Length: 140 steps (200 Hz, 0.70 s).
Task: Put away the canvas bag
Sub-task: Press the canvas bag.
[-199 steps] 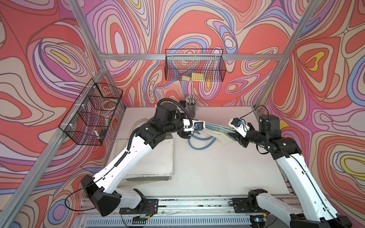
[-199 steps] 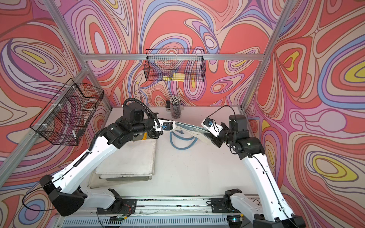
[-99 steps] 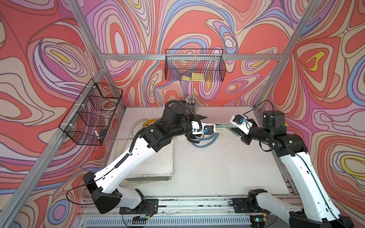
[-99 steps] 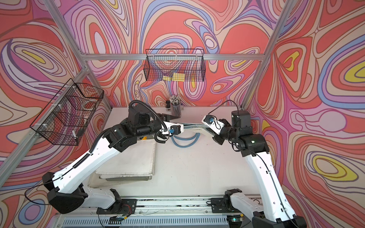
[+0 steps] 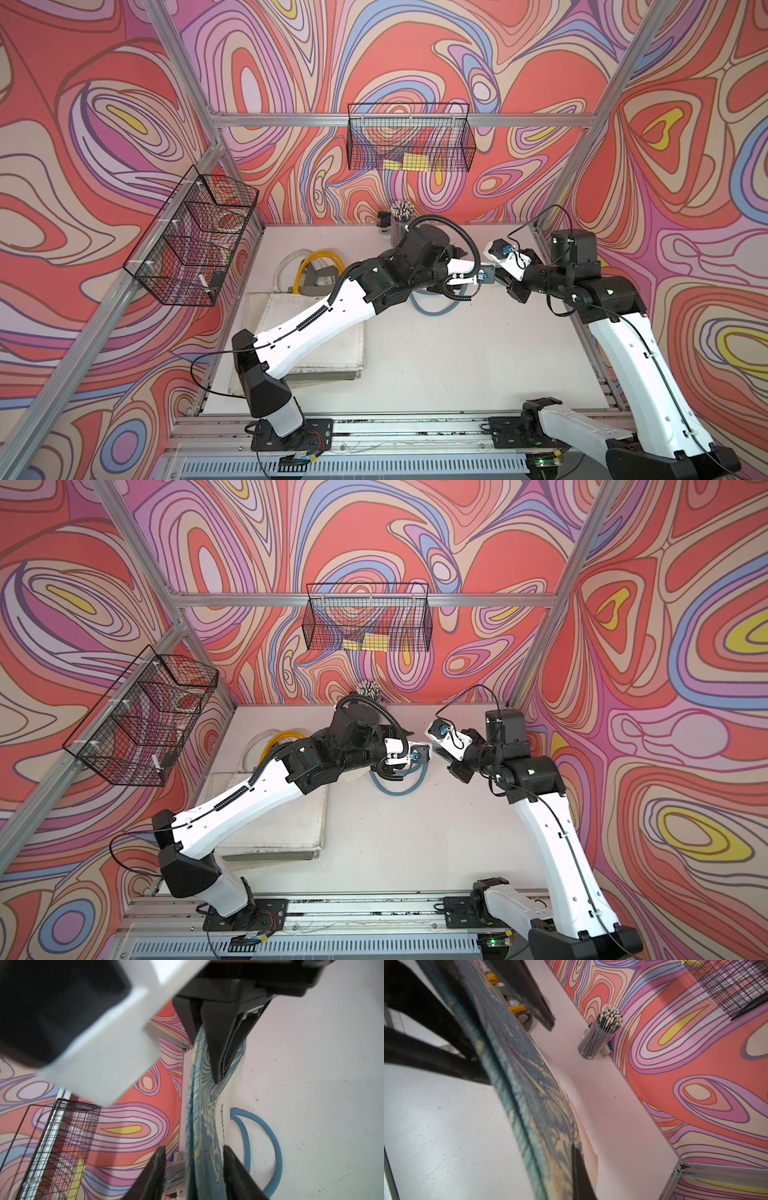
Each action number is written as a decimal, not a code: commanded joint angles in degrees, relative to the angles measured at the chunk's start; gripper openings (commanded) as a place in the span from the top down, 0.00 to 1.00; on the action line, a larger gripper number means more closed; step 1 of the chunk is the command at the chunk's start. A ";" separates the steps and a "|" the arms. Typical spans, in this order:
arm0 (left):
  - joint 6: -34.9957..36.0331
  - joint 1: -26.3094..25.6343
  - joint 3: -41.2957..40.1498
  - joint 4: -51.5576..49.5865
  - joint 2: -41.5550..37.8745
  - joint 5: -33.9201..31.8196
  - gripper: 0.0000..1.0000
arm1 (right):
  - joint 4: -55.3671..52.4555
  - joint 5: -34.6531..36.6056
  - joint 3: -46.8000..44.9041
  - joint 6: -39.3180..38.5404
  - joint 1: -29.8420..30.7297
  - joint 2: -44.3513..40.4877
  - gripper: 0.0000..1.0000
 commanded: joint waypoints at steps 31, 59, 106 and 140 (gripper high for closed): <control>-0.25 0.04 -2.09 1.33 -0.64 -5.89 1.00 | 3.80 -4.76 0.78 2.55 -0.03 -2.09 1.00; -0.47 1.45 -4.07 3.34 -2.89 -3.85 1.00 | 4.80 -5.07 -1.08 3.91 -0.02 -2.91 0.73; -1.67 8.80 -9.54 6.33 -11.03 13.38 1.00 | 10.98 -10.59 -9.64 7.71 -0.08 -7.68 0.34; 0.52 11.00 -9.83 3.60 -14.12 19.40 1.00 | 14.94 -13.96 -14.35 10.25 -0.07 -7.54 0.23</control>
